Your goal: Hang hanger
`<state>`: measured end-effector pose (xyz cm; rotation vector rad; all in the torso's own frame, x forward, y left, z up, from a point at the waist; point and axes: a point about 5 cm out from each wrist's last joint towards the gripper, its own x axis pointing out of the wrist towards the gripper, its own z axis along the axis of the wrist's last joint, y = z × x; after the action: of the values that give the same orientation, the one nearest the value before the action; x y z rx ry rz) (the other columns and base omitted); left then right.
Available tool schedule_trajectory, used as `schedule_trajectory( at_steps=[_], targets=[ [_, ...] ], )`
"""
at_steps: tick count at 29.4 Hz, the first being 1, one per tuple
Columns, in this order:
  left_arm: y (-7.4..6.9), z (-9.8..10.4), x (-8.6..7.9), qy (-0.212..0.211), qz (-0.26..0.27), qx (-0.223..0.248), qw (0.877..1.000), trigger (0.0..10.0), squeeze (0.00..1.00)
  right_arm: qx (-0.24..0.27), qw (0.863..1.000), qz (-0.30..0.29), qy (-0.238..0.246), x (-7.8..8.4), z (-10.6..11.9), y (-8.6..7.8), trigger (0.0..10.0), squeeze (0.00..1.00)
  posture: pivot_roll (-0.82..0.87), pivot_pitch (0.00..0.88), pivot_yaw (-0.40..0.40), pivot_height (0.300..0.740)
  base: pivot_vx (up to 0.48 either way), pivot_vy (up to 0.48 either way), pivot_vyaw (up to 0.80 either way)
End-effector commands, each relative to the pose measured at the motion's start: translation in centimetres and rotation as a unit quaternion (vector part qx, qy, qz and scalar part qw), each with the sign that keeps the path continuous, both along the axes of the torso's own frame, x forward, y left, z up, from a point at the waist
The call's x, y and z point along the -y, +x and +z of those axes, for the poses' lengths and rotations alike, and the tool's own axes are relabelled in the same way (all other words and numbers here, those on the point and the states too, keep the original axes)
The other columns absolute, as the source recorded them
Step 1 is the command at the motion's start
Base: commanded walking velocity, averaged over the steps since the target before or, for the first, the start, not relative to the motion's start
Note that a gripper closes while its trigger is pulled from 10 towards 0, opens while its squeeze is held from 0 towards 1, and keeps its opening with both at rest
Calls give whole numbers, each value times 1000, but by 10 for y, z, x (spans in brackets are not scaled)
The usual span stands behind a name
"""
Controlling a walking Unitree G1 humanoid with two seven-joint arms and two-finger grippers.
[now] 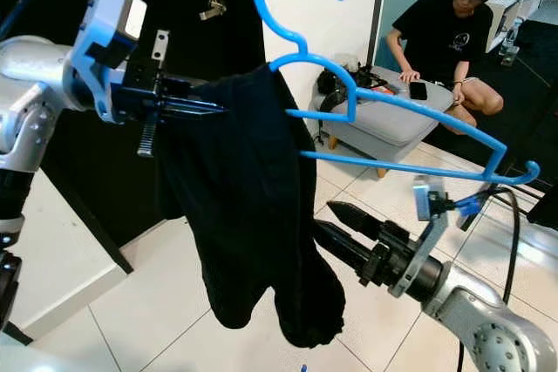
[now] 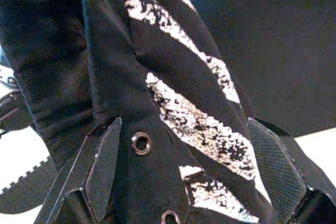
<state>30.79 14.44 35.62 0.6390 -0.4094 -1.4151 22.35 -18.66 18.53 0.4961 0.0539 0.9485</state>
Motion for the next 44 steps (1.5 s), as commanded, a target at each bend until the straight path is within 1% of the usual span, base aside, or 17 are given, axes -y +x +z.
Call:
schedule_trajectory(
  at_steps=[1,4,10,16,26,28,31,32,34,35,37,38,39,40,41,42,44],
  targets=[
    [-4,8,4,1,-10,20,1000,10000,0,5,1000,8,5,-1,2,-3,10000,0,-16,0,49,740,0,0,0],
    [-4,8,6,1,-13,21,1000,10000,0,13,1000,-4,6,5,6,-4,10000,0,-21,0,55,740,0,0,0],
    [-4,9,7,-1,-15,24,1000,10000,0,18,1000,-8,6,7,7,-4,10000,0,-20,0,55,740,0,0,0],
    [-4,9,6,-3,-15,25,1000,10000,0,42,998,8,40,9,19,-11,10000,0,-24,0,57,740,0,0,0],
    [-4,9,7,-4,-16,26,1000,10000,0,34,999,7,26,7,15,-10,10000,0,-25,0,58,740,0,0,0],
    [-4,10,7,-5,-18,27,999,10000,0,5,1000,-14,-14,7,3,-3,10000,0,-25,0,58,740,0,0,0],
    [-5,10,8,-5,-18,28,999,10000,0,-9,999,-24,-31,8,-3,0,10000,0,-25,0,58,740,0,0,0],
    [-5,11,7,-7,-18,30,999,10000,0,-31,997,-36,-55,9,-10,3,10000,0,-24,0,58,740,0,0,0],
    [-5,11,7,-7,-18,30,999,10000,0,-31,997,-36,-55,9,-10,3,10000,0,-24,0,58,740,0,0,0],
    [-5,13,7,-12,-17,33,999,10000,0,-62,992,-44,-96,10,-22,5,10000,0,-25,0,58,740,0,0,0],
    [-5,13,7,-12,-17,33,999,10000,0,-62,992,-44,-96,10,-22,5,10000,0,-25,0,58,740,0,0,0],
    [-5,17,6,-17,-11,40,999,10000,0,-103,981,-46,-155,10,-36,5,10000,0,-25,0,57,740,0,0,0],
    [-5,17,6,-17,-11,40,999,10000,0,-103,981,-46,-155,10,-36,5,10000,0,-25,0,57,740,0,0,0],
    [-4,19,4,-22,-4,46,999,10000,0,-136,969,-54,-199,13,-48,5,10000,0,-26,0,58,740,0,0,0],
    [-4,19,4,-22,-4,46,999,10000,0,-136,969,-54,-199,13,-48,5,10000,0,-26,0,58,740,0,0,0],
    [-3,22,2,-29,5,52,998,10000,0,-166,956,-69,-231,18,-56,5,0,0,-28,0,55,740,0,0,0],
    [-2,27,-2,-43,19,63,997,10000,0,-209,939,-93,-255,27,-67,6,0,0,-29,0,54,740,0,0,0]
  ],
)
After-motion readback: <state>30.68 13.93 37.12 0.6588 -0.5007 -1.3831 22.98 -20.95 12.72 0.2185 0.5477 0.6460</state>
